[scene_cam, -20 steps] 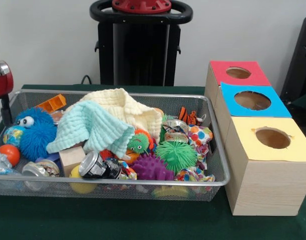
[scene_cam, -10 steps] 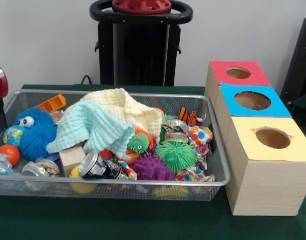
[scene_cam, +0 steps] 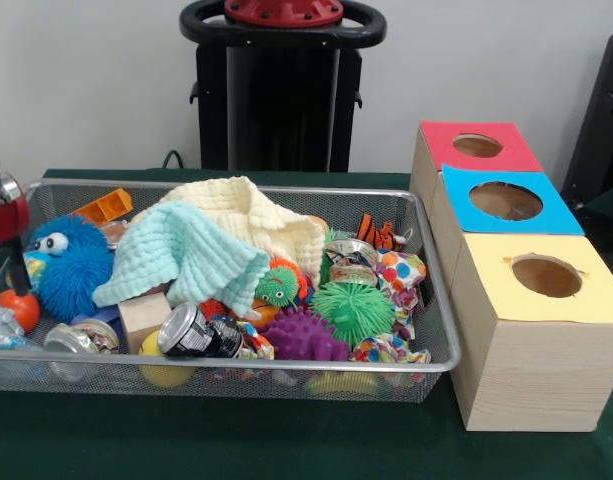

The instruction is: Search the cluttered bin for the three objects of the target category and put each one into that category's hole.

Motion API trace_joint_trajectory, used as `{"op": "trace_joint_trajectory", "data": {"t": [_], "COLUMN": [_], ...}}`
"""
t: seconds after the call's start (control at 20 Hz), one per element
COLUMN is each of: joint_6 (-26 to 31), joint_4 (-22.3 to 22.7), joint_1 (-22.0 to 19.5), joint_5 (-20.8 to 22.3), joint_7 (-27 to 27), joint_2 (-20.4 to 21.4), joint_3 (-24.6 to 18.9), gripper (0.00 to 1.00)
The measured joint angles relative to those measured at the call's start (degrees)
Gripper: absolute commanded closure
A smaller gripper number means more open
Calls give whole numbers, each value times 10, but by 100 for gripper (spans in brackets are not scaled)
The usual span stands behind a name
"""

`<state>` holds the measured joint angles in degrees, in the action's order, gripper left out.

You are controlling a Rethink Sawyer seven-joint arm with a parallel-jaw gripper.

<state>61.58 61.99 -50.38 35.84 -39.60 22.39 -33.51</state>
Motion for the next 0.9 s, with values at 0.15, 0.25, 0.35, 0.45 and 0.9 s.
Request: {"op": "trace_joint_trajectory", "data": {"t": [0.15, 0.25, 0.35, 0.45, 0.9], "joint_6": [0, 0, 0, 0, 0], "joint_4": [-1, -1, -1, -1, -10], "joint_1": [-2, -3, -6, -11, -26], "joint_5": [1, 2, 6, 10, 20], "joint_7": [0, 0, 0, 0, 24], "joint_2": [-10, -17, -25, -33, -44], "joint_3": [0, 0, -1, -2, -10], "gripper": [0, 0, 0, 0, 0]}}
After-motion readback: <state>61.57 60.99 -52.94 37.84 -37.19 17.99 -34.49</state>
